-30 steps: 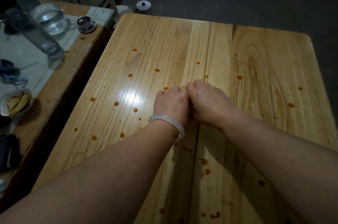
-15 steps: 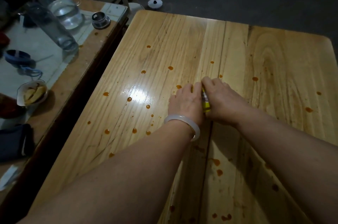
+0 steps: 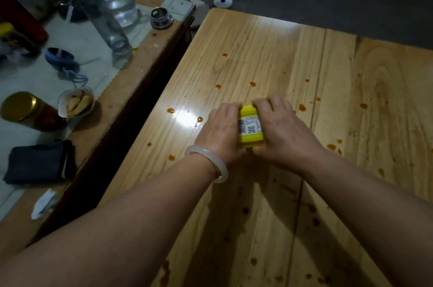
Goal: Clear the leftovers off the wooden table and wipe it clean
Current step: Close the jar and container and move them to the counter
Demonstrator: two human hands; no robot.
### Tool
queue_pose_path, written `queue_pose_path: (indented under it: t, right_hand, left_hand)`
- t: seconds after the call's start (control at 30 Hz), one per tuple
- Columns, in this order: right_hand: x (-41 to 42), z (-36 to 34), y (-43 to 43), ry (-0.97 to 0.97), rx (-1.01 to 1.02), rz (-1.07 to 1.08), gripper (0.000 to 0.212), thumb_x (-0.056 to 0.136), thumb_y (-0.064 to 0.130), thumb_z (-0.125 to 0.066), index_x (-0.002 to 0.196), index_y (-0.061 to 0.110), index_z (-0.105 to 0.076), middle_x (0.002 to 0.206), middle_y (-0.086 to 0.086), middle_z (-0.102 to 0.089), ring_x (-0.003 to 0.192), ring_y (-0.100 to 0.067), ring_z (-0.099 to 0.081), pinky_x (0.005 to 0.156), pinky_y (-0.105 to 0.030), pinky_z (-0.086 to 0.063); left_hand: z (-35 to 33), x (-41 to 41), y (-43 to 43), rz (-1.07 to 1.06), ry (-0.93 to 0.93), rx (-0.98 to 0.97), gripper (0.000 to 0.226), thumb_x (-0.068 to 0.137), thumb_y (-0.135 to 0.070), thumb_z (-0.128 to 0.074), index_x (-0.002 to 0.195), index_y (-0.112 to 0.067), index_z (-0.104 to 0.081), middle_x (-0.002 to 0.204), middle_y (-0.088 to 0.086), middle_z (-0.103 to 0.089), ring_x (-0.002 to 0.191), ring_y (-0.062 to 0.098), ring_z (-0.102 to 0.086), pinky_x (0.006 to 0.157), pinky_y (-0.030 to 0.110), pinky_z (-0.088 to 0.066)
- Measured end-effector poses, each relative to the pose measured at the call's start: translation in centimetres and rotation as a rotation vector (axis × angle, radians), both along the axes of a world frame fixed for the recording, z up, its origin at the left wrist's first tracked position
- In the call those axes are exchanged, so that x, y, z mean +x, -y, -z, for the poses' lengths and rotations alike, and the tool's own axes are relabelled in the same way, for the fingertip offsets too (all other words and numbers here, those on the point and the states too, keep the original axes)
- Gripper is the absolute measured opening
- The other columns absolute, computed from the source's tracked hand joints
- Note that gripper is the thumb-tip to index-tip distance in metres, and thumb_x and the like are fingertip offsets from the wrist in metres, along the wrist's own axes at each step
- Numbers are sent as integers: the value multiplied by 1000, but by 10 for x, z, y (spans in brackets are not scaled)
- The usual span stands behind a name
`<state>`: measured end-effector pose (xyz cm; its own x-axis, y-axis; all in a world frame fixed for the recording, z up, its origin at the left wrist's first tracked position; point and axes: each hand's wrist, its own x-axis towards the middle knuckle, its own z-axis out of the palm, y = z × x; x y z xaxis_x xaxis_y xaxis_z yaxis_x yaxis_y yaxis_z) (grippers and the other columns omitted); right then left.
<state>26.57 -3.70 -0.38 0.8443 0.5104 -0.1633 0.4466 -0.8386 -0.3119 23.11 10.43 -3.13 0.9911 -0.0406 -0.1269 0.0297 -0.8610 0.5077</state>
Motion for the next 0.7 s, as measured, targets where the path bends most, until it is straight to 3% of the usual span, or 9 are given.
queue_pose_path:
  t: [0.17, 0.33, 0.37, 0.43, 0.5, 0.57, 0.63, 0.7]
  right_hand:
    - [-13, -5, -43, -64, 178, -2, 92, 68, 26, -82, 147, 21, -35, 136, -4, -37, 125, -22, -44, 97, -33, -44]
    - [-29, -8, -103, -179, 263, 64, 108, 60, 23, -91, 151, 22, -33, 140, -4, -42, 127, -18, -45, 97, -14, -29]
    - [-33, -6, -119, -215, 289, 104, 110, 58, 23, -92, 151, 23, -33, 139, -4, -46, 126, -19, -47, 102, -15, -30]
    - [-40, -2, -149, -328, 369, 201, 109, 56, 25, -94, 148, 22, -38, 134, -5, -56, 121, -21, -55, 106, -33, -42]
    - [-47, 6, -180, -481, 469, 309, 96, 60, 30, -92, 143, 17, -45, 125, -6, -63, 112, -24, -62, 98, -43, -49]
    - [-54, 15, -214, -603, 545, 427, 69, 64, 39, -87, 124, 15, -63, 110, -8, -69, 100, -28, -67, 90, -44, -54]
    - [-61, 21, -247, -686, 601, 504, 29, 70, 37, -81, 86, 15, -72, 92, -10, -74, 88, -30, -71, 83, -50, -58]
    - [-67, 26, -276, -779, 649, 588, 19, 80, 24, -78, 71, 14, -66, 89, -15, -74, 82, -31, -72, 76, -49, -60]
  left_hand:
    - [-14, -26, -49, -96, 99, -76, 83, 66, -22, -77, 137, -16, -35, 128, 2, -40, 116, 20, -42, 97, 33, -41]
    - [-17, -56, -106, -229, 161, -128, 83, 63, -23, -82, 134, -11, -41, 125, 5, -44, 112, 20, -48, 96, 33, -42]
    - [-16, -63, -121, -275, 164, -139, 82, 62, -23, -82, 133, -11, -42, 125, 6, -45, 111, 21, -48, 95, 33, -42]
    - [-12, -74, -148, -341, 175, -148, 79, 63, -23, -82, 131, -11, -44, 124, 6, -45, 111, 20, -48, 93, 26, -39]
    - [-7, -86, -177, -389, 174, -137, 76, 63, -17, -80, 130, -10, -45, 123, 7, -45, 112, 20, -47, 88, 15, -32]
    - [-1, -99, -207, -434, 181, -126, 76, 61, -13, -80, 129, -8, -47, 121, 7, -46, 111, 20, -47, 86, 10, -28]
    - [6, -110, -233, -464, 178, -131, 76, 61, -14, -80, 129, -10, -47, 120, 6, -46, 110, 18, -48, 88, 13, -32]
    - [12, -118, -257, -464, 173, -139, 76, 62, -13, -79, 130, -11, -46, 122, 6, -47, 110, 19, -49, 91, 19, -37]
